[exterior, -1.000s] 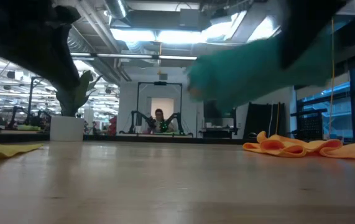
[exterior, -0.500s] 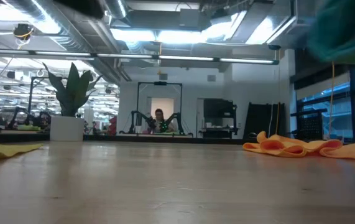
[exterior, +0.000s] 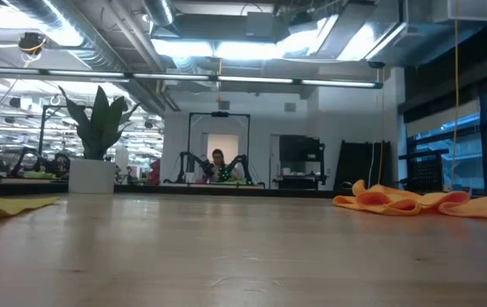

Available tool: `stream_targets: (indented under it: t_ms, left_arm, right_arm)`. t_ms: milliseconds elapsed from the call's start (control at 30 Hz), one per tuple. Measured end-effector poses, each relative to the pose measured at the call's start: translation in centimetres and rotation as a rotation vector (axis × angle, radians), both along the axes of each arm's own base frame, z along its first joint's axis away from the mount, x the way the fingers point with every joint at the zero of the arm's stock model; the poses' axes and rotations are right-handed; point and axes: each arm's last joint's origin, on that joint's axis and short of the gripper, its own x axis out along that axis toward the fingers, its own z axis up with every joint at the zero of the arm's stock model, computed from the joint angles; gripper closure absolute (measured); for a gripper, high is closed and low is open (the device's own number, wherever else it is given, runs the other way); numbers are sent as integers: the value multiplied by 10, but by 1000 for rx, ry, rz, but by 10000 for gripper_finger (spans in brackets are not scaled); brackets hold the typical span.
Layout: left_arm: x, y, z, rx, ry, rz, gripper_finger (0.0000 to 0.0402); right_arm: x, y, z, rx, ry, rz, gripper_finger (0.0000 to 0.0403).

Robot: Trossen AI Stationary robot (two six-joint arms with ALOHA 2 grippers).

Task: Roll microfiber towels into tight, uniform cylinder then place into a basket
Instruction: Put the blue microfiber towel into the orange bin

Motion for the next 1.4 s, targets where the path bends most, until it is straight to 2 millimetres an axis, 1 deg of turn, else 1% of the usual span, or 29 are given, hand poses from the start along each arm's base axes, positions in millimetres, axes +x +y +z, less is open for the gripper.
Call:
stream_targets:
  t_ms: [133,333,533,733,867,1000,1267,1400]
  left_arm:
    - [0,0,0,-1,-1,0,335]
    - [1,-1,0,-14,-3,-7,335]
    - [3,-8,2,-70,52,-160,335]
    - [4,-8,2,-75,43,-165,335]
    - [3,-8,2,-74,43,-166,335]
    - [3,-8,2,-72,44,-168,335]
    - [4,-8,2,-71,44,-166,335]
    - [4,-8,2,-71,44,-166,335]
  right_arm:
    - [-3,-2,-18,15,29,-5,380]
    - [2,-4,-36,74,62,68,378]
    - [2,-5,-42,85,67,76,378]
    - [2,-4,-42,103,88,87,369]
    - [2,-4,-42,103,91,90,347]
    - [2,-4,-42,105,104,130,320]
    - [8,-10,-42,90,119,122,246]
    - [14,-15,-41,113,189,113,217]
